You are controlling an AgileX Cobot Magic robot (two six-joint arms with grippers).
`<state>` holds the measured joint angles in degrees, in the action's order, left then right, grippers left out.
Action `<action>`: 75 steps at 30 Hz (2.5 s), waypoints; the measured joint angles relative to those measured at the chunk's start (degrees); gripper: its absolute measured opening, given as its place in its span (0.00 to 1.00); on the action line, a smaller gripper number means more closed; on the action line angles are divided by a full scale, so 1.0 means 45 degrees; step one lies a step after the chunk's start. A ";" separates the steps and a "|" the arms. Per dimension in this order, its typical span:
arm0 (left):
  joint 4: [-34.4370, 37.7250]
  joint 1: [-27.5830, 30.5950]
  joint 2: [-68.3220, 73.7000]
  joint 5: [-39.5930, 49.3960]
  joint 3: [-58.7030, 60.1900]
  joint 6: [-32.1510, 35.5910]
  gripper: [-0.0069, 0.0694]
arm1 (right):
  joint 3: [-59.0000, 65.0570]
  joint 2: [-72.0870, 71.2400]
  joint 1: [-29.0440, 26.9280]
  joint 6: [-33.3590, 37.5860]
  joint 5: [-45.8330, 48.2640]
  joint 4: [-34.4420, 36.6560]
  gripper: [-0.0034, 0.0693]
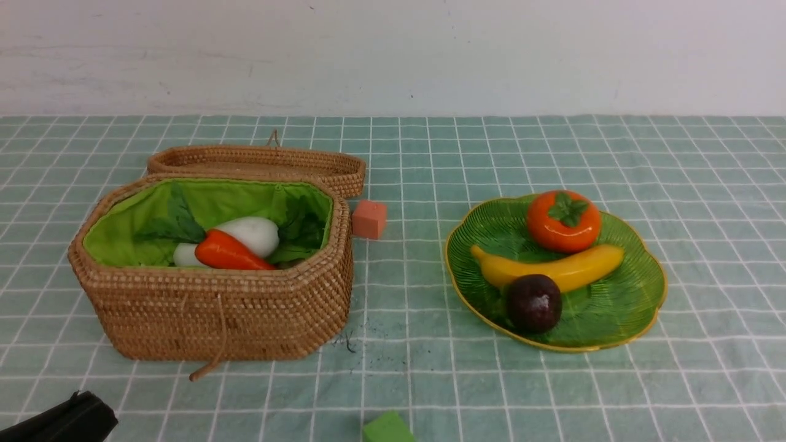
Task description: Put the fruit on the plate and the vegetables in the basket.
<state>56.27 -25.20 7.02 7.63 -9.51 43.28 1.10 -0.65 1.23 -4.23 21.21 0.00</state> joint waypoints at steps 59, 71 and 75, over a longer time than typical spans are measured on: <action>-1.1973 0.5609 -0.1673 0.3147 0.2510 -1.2236 0.07 | 0.0000 0.0000 -0.0003 -0.0141 0.0050 0.0000 0.09; -1.1962 0.5609 -0.1673 0.3161 0.2510 -1.2236 0.07 | 0.0000 0.0000 -0.0003 -0.0141 0.0050 0.0000 0.09; -1.1962 0.5609 -0.1673 0.3161 0.2510 -1.2236 0.07 | 0.0000 0.0000 -0.0003 -0.0141 0.0050 0.0000 0.09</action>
<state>2.44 0.04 -0.51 21.85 1.79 -11.79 1.10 -0.65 1.22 -4.86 21.43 0.00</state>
